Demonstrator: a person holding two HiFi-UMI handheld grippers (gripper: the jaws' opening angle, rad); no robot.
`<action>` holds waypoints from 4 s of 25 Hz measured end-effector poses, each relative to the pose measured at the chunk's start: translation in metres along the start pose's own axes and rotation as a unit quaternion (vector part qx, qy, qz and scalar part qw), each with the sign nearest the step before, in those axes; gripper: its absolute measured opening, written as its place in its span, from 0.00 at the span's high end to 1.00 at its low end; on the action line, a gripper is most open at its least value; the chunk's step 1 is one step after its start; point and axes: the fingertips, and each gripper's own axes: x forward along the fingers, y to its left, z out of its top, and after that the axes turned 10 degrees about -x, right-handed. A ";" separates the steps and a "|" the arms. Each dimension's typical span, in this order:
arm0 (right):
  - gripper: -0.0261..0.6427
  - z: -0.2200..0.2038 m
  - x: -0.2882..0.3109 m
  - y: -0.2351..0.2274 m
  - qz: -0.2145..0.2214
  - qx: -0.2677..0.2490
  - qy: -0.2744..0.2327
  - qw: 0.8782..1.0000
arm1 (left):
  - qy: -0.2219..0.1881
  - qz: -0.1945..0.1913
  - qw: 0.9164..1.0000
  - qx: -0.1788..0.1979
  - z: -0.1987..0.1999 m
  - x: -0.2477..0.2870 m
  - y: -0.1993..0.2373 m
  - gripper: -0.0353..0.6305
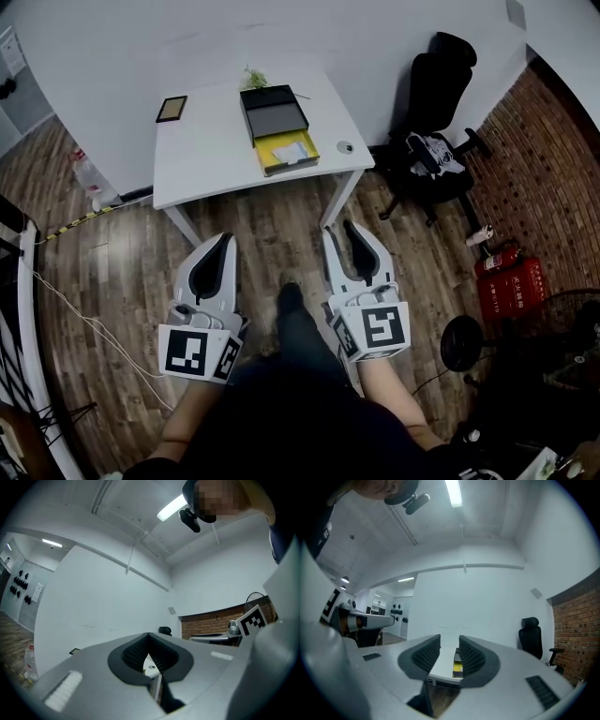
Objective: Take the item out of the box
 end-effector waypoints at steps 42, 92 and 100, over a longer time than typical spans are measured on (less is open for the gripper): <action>0.79 -0.063 0.396 -0.146 0.118 -0.019 0.000 0.993 | -0.014 0.088 0.996 0.001 -0.017 0.351 0.182 0.93; 0.78 -0.251 0.424 -0.095 0.171 -0.032 0.199 0.964 | 0.146 0.048 0.988 -0.025 -0.121 0.402 0.247 0.93; 0.77 -0.294 0.406 -0.075 0.232 -0.045 0.266 0.935 | 0.161 0.044 0.986 -0.027 -0.133 0.400 0.243 0.93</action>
